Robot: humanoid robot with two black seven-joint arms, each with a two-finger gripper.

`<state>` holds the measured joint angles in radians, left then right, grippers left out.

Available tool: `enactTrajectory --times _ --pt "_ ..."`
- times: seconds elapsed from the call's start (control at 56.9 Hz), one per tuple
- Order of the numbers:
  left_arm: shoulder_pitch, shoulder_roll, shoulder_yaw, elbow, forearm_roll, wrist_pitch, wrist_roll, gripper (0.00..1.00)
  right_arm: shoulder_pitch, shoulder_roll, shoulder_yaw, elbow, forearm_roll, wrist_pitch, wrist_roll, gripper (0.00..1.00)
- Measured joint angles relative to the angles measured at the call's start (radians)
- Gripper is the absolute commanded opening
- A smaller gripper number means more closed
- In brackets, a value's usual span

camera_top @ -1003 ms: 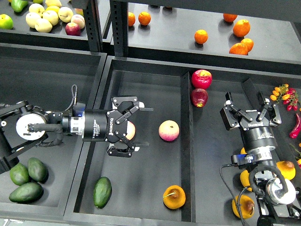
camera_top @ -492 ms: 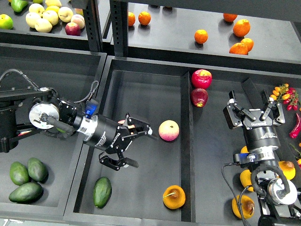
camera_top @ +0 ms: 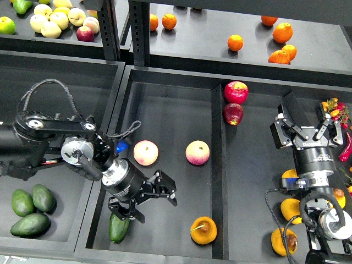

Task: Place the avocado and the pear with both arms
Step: 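Lower the left gripper down onto the green avocado nearest the robot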

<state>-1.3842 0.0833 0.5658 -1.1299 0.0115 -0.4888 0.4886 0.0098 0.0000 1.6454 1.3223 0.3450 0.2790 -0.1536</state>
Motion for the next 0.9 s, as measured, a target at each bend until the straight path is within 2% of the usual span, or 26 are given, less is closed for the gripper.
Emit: enactTrajectory --times 0.405,0.897 --pt "-0.019 -0.072 0.133 0.062 0.0 0.0 0.0 0.99 -0.003 0.0 0.001 0.0 0.0 0.002 0.0 1.0" --pt "-0.004 -0.083 0.162 0.16 0.003 0.0 0.0 0.99 -0.002 0.0 0.001 0.0 0.0 0.003 0.0 1.0"
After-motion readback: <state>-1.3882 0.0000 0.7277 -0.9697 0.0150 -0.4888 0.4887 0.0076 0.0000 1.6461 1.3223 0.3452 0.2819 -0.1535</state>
